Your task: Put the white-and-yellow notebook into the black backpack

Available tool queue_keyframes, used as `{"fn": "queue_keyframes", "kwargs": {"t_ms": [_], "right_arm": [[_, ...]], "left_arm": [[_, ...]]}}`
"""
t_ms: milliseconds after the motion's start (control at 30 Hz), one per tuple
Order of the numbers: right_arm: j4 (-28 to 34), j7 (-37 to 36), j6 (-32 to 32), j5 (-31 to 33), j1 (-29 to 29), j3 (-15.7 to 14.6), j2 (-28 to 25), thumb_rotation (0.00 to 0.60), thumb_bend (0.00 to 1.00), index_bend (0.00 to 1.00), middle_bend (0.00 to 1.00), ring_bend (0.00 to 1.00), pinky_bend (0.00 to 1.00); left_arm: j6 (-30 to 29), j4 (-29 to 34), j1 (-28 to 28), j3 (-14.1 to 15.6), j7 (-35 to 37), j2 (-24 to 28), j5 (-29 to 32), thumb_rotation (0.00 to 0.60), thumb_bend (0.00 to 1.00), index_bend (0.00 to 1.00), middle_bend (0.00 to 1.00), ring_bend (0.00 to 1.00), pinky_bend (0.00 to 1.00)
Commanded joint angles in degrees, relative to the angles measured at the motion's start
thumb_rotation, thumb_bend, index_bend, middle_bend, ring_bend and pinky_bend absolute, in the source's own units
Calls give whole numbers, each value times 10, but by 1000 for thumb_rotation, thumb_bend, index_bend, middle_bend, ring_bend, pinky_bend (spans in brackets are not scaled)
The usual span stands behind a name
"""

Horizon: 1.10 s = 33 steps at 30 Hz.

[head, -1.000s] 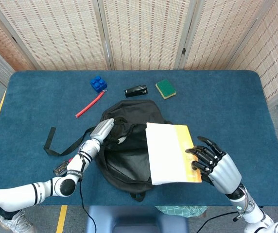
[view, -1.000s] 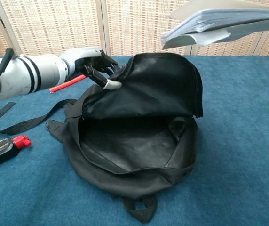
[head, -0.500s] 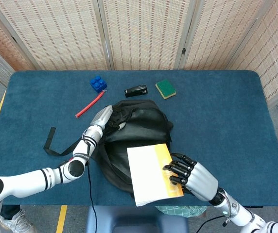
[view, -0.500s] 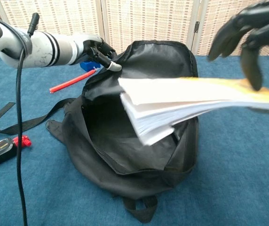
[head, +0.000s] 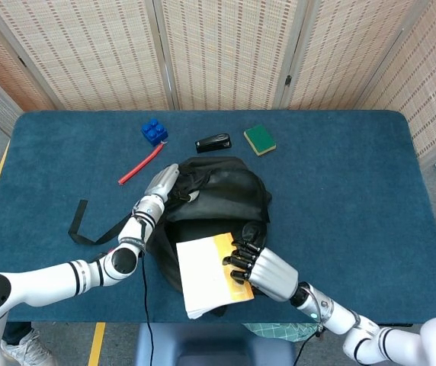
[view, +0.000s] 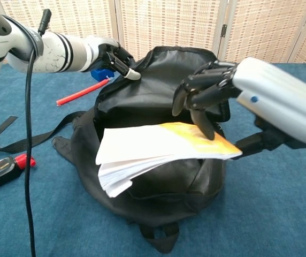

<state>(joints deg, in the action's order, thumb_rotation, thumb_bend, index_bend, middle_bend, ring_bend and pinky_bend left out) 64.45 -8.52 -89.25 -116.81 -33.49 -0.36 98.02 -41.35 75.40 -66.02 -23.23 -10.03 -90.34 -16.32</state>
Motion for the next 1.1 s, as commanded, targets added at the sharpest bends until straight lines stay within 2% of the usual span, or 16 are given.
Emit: {"fn": "queue_keyframes", "kwargs": {"t_ms": [33, 367, 633, 833, 1100], "right_arm": [[-74, -15, 16, 18, -21, 10, 54, 600, 580, 728, 437, 416, 291], [-232, -56, 18, 50, -55, 20, 154, 600, 586, 727, 446, 423, 300], [-356, -41, 25, 67, -71, 11, 217, 600, 603, 735, 471, 449, 357], [-425, -11, 49, 83, -86, 6, 253, 600, 618, 741, 474, 451, 359], [-471, 30, 82, 114, -109, 13, 279, 600, 628, 749, 474, 462, 353]], "left_arm": [[1, 1, 0, 1, 2, 0, 4, 600, 502, 652, 289, 254, 15], [13, 4, 6, 2, 15, 14, 13, 600, 502, 651, 289, 249, 15], [28, 1, 7, 2, 29, 22, 23, 600, 501, 650, 289, 249, 15], [32, 6, 8, 3, 36, 29, 24, 600, 502, 650, 289, 248, 15], [32, 12, 9, 7, 44, 36, 24, 600, 502, 646, 289, 247, 15]]}}
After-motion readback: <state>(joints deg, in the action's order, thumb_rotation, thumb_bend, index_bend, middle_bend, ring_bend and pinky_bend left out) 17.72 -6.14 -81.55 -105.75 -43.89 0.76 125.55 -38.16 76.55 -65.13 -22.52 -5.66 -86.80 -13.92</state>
